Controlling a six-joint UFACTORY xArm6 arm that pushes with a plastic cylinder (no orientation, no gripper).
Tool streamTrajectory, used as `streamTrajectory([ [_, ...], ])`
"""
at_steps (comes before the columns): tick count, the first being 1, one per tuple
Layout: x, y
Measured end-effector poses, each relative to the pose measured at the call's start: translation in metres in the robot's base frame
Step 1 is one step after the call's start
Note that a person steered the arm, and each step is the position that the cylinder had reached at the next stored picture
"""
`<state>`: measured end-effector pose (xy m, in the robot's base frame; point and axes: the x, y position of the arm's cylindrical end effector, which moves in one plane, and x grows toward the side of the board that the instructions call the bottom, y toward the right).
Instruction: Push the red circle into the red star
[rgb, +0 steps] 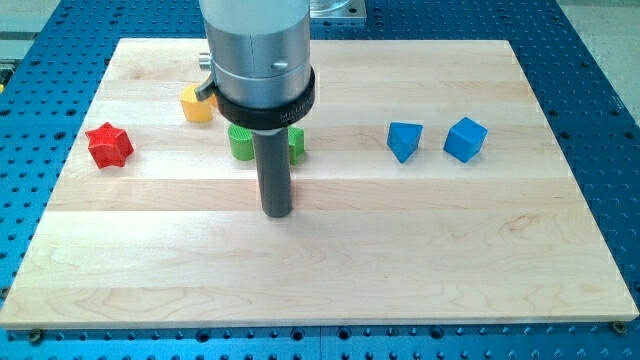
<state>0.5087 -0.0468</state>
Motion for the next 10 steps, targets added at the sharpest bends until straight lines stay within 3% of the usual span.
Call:
streamTrajectory([
  [2, 0.002, -0.019],
  [3, -0.011, 0.051],
  [4, -0.038, 0.047],
  [6, -0.035, -0.067],
  [8, -0.038, -0.022],
  [9, -0.054, -0.043],
  [10, -0.057, -0.112],
])
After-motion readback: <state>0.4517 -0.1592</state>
